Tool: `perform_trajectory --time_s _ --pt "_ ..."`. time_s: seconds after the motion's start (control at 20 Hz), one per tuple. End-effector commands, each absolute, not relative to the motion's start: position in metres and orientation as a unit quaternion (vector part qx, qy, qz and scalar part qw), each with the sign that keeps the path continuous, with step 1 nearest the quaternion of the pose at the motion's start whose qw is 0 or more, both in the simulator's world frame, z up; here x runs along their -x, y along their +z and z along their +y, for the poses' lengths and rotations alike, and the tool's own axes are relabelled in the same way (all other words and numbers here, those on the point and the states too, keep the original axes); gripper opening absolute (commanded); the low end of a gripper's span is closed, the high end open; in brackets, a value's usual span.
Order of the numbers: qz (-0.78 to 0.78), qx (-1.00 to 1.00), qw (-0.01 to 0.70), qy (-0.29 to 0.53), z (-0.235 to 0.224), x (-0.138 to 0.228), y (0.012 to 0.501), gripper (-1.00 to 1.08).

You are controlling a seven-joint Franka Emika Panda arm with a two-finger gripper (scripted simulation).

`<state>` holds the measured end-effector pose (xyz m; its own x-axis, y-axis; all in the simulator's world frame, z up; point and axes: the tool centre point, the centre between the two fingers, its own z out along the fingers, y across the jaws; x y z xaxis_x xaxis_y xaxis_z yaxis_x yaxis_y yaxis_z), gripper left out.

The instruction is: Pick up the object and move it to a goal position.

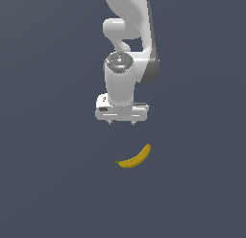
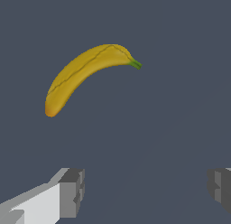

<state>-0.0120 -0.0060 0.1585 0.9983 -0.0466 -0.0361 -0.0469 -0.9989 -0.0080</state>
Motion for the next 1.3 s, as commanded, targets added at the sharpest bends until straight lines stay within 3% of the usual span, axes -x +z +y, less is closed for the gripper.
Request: perform_trajectory --time_s 0.0,1.25 --pt "0.023 1.000 0.004 0.018 -0.006 0.012 0.159 1.00" --pt "0.025 0.999 -0.005 0.028 0.015 0.008 0.151 1.00"
